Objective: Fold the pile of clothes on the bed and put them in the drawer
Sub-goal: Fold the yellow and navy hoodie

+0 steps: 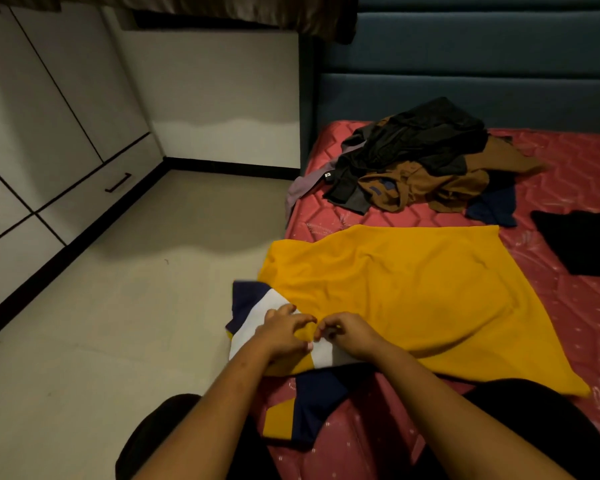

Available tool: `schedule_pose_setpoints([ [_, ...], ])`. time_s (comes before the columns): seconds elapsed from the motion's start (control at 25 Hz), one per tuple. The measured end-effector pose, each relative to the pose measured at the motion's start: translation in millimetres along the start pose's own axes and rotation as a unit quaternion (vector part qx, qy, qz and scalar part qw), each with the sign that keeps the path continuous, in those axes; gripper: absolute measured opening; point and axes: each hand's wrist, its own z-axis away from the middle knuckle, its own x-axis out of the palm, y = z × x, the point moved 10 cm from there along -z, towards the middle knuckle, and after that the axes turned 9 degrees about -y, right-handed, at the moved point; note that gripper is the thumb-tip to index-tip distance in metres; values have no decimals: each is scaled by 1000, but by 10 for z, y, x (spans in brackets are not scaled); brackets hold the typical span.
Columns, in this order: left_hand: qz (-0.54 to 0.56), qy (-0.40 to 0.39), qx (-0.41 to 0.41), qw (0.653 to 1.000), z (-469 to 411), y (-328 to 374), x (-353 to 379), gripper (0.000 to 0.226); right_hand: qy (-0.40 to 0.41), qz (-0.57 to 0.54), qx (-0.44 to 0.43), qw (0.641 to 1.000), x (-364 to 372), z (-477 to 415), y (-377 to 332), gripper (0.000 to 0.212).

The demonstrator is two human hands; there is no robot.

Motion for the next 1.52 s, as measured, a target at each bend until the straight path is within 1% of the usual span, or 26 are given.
schedule_pose_setpoints([
  [0.08,-24,10,5,1000,-75,89,-120,40,-11,64,0,998,-75,-7,-23,45],
  [0.16,-25,36,-6,999,-159,129,-255,35,-27,160,34,986,-209,65,114,53],
  [0.24,-10,97,-67,993,-193,63,-418,36,-10,285,101,953,-480,247,412,49],
  [0.28,-7,131,-116,985,-157,-8,-479,36,4,338,137,931,-631,368,583,46],
  [0.36,-24,175,-189,966,-56,10,-524,33,49,388,223,893,-1012,711,1007,39],
  [0.4,-38,193,-199,960,-14,79,-528,33,73,383,266,881,-1206,914,1226,35],
  [0.44,-58,211,-186,958,-7,190,-525,34,98,362,304,876,-1397,1123,1443,31],
  [0.52,-106,237,-112,959,-62,528,-466,35,131,296,361,874,-1668,1539,1853,28],
  [0.6,-137,219,-37,965,-138,839,-310,35,128,244,381,883,-1736,1782,2139,31],
  [0.68,-130,158,17,979,-298,1150,-52,40,104,190,373,902,-1706,1925,2345,36],
  [0.76,-127,93,54,986,-450,1423,195,46,70,142,333,930,-1701,1963,2415,46],
  [0.84,-127,60,67,988,-573,1588,311,52,17,143,312,939,-1774,1989,2409,56],
  [0.88,-119,53,65,989,-637,1618,335,52,-11,158,317,935,-1830,2019,2437,56],
  [0.96,-127,58,45,989,-769,1611,320,44,-51,176,348,920,-1981,2107,2551,48],
  [1.04,-140,63,27,988,-907,1538,248,32,-71,188,400,894,-2204,2185,2655,25],
  [1.08,-115,66,27,991,-958,1495,189,27,-51,187,414,889,-2358,2181,2666,17],
  [1.12,-73,73,31,994,-1006,1451,106,22,-10,180,420,890,-2529,2150,2639,14],
  [1.16,-23,90,34,995,-1061,1404,-4,19,55,163,410,896,-2719,2086,2630,17],
  [1.2,30,121,31,992,-1077,1344,-139,18,163,122,393,897,-2905,2066,2607,26],
  [1.24,75,161,21,984,-1073,1287,-275,22,279,68,376,881,-3043,2113,2592,35],
  [1.28,106,193,11,975,-1044,1269,-373,31,375,17,362,853,-3064,2181,2640,44],
  [1.32,117,188,3,975,-1034,1311,-377,47,414,-20,361,835,-2973,2176,2731,51],
  [1.36,102,151,5,983,-1055,1407,-278,67,401,-43,376,835,-2798,2087,2872,55],
  [1.4,54,98,10,994,-1044,1544,-108,84,370,-61,393,840,-2574,2002,2986,56],
  [1.48,-58,16,26,998,-997,1786,309,101,346,-95,429,829,-2233,1973,3141,59],
  [1.52,-101,-1,31,994,-984,1851,490,104,362,-110,437,816,-2179,2007,3154,65],
])
